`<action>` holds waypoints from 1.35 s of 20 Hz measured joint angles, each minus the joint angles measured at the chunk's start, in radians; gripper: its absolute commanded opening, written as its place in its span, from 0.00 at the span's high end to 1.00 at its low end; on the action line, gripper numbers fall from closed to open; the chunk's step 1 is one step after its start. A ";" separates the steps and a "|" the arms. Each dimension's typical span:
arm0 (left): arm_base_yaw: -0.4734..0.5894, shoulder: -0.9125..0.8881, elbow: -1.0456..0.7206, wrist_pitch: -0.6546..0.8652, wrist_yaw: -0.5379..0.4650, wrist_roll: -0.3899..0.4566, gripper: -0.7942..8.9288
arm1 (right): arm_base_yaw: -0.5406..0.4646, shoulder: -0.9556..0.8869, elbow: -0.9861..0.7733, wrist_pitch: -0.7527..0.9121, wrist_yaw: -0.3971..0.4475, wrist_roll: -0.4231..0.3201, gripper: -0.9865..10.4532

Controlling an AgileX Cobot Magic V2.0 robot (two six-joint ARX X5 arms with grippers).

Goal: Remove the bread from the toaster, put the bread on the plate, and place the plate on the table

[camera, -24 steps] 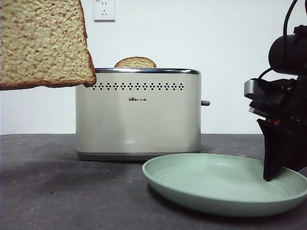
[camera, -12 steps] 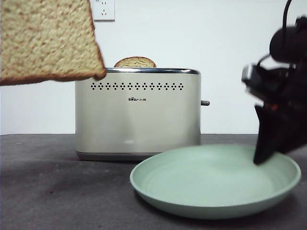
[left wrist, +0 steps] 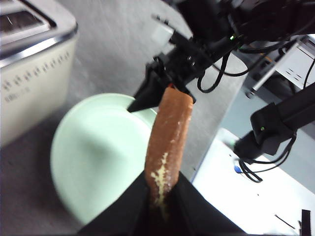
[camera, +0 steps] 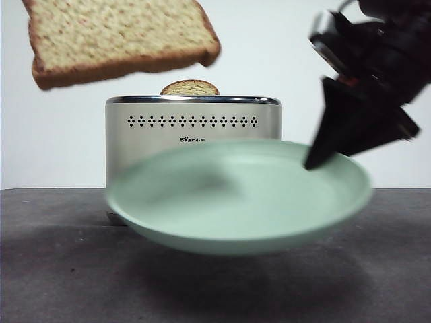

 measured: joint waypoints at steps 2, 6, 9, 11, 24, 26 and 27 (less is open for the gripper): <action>0.000 0.055 0.000 0.001 0.010 -0.006 0.91 | 0.038 -0.002 0.000 0.039 0.000 0.032 0.91; 0.000 0.160 0.000 0.023 0.064 -0.007 0.91 | 0.092 -0.002 0.000 0.104 0.000 0.081 0.91; 0.000 0.236 0.000 0.061 0.111 -0.006 0.91 | 0.122 -0.002 0.000 0.149 0.000 0.111 0.91; 0.000 0.312 0.000 0.071 0.126 -0.001 0.91 | 0.135 -0.002 0.000 0.166 0.000 0.132 0.91; -0.006 0.523 0.005 0.087 0.122 0.020 0.60 | 0.135 -0.002 -0.005 0.154 0.011 0.145 0.91; -0.008 0.523 0.030 0.085 0.120 0.020 0.60 | 0.135 -0.002 -0.005 0.153 0.011 0.146 0.91; -0.011 0.522 0.043 0.085 0.105 0.021 0.60 | 0.135 -0.002 -0.005 0.150 0.010 0.146 0.91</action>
